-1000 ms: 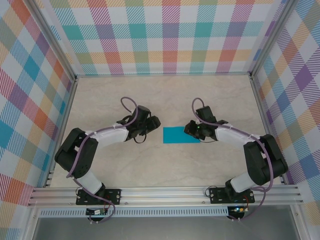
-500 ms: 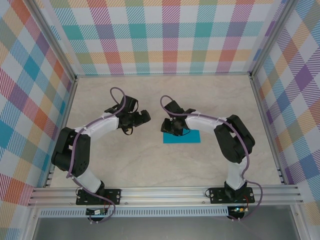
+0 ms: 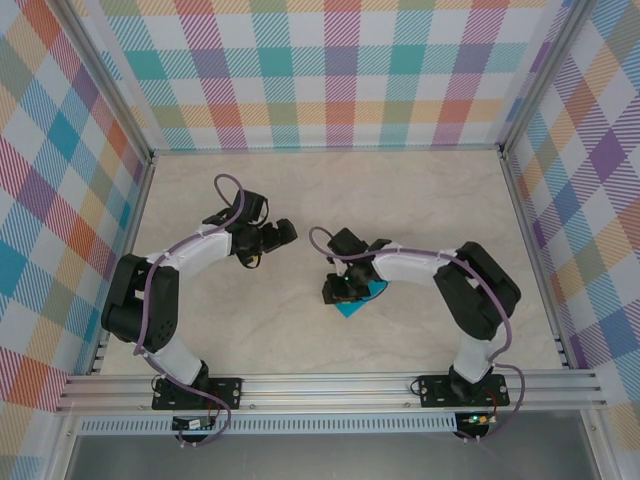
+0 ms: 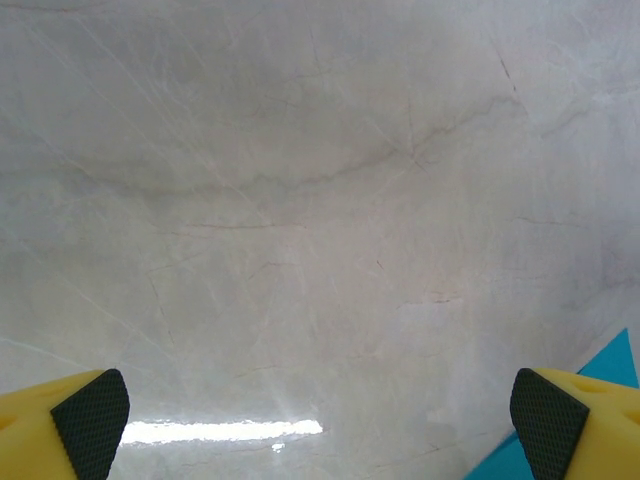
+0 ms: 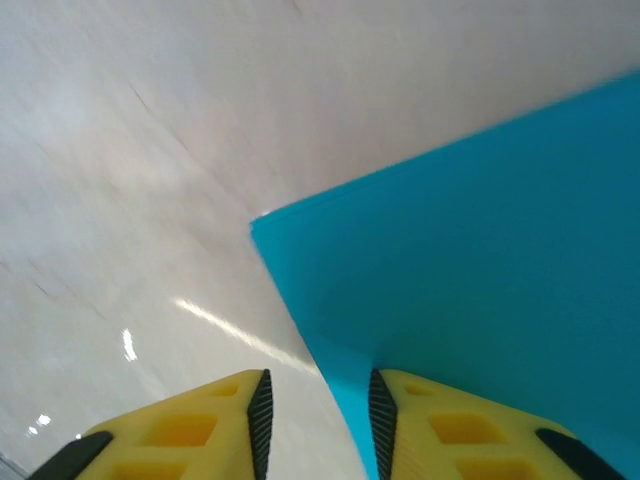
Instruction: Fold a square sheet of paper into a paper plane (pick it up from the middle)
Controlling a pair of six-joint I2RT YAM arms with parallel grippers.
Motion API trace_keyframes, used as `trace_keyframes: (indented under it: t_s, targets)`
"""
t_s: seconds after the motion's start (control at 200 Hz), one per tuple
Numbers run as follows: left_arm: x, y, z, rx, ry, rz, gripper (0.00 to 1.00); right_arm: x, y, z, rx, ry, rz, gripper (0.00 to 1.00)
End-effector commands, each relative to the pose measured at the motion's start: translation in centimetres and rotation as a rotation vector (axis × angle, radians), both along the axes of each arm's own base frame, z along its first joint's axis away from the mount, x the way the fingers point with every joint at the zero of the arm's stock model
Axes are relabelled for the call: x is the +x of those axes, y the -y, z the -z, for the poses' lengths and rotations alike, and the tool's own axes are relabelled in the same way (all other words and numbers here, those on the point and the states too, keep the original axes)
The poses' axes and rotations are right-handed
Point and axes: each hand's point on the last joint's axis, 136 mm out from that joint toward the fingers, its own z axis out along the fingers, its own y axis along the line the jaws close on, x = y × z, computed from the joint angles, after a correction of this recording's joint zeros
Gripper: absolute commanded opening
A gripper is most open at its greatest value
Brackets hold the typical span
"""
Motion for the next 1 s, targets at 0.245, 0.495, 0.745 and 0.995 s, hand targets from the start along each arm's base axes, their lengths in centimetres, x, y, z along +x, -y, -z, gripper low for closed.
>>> trace_keyframes:
  t_s: [0.245, 0.495, 0.745, 0.995]
  targets:
    - [-1.0, 1.6, 0.6, -0.105, -0.024, 0.061, 1.00, 4.9, 8.7, -2.8, -0.199, 0.121, 0.485, 0.59]
    - [-2.3, 3.5, -0.4, -0.200, -0.018, 0.150, 0.98, 8.0, 9.5, -1.6, -0.248, 0.099, 0.593, 0.61]
    - [-4.7, 6.2, -0.2, -0.273, -0.087, 0.237, 0.96, 10.2, 5.6, 0.2, -0.126, 0.066, 0.484, 0.56]
    - [-7.7, 8.9, 0.7, -0.299, -0.175, 0.288, 0.95, 11.6, 1.2, 0.3, 0.036, 0.071, 0.278, 0.49]
